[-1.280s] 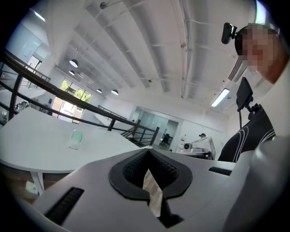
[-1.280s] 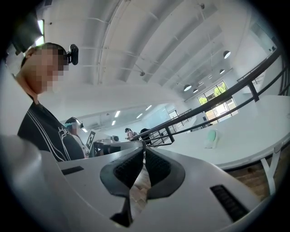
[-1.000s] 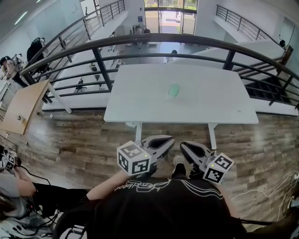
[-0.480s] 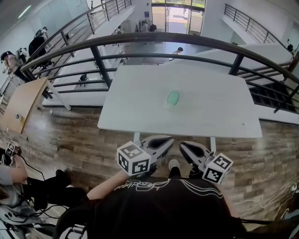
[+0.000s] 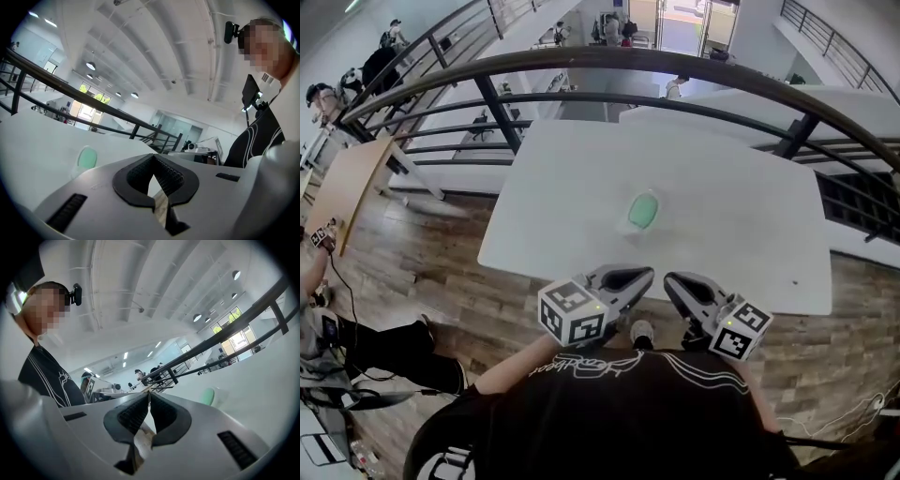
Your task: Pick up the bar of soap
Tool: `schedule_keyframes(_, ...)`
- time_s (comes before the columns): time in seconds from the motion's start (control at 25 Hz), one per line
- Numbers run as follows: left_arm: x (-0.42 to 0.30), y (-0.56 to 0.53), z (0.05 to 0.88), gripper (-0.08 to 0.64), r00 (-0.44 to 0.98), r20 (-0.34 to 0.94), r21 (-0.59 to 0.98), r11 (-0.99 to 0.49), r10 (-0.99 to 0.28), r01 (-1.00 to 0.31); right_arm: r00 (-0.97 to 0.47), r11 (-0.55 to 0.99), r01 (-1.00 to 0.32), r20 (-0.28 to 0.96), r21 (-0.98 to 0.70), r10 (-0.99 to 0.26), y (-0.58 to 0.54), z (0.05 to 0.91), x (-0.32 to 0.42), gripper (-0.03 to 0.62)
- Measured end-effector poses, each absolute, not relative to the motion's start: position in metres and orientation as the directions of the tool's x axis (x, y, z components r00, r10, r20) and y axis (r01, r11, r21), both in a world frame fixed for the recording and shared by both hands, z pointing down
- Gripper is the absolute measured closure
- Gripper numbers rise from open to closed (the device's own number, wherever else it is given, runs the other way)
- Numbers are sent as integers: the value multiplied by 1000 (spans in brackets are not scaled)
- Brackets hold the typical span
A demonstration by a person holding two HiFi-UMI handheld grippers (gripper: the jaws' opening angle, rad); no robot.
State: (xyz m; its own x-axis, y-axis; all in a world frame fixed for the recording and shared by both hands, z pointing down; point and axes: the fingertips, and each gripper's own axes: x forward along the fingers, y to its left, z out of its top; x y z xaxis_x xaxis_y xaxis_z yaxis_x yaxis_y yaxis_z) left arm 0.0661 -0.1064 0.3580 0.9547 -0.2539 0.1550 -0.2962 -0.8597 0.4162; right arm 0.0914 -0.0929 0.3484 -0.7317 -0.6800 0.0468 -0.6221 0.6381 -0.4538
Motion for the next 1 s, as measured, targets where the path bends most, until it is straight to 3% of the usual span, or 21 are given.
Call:
schedule_keyframes(0.44, 115, -203, 392, 551, 909, 258, 379, -831, -327, -407, -769, 639, -568, 58, -519, -637, -186, 377, 151, 574)
schedule_keyframes(1.0, 119, -256, 434, 549, 848, 355, 293, -815, -393, -500, -812, 640, -513, 82, -571, -578, -239, 415, 159, 574)
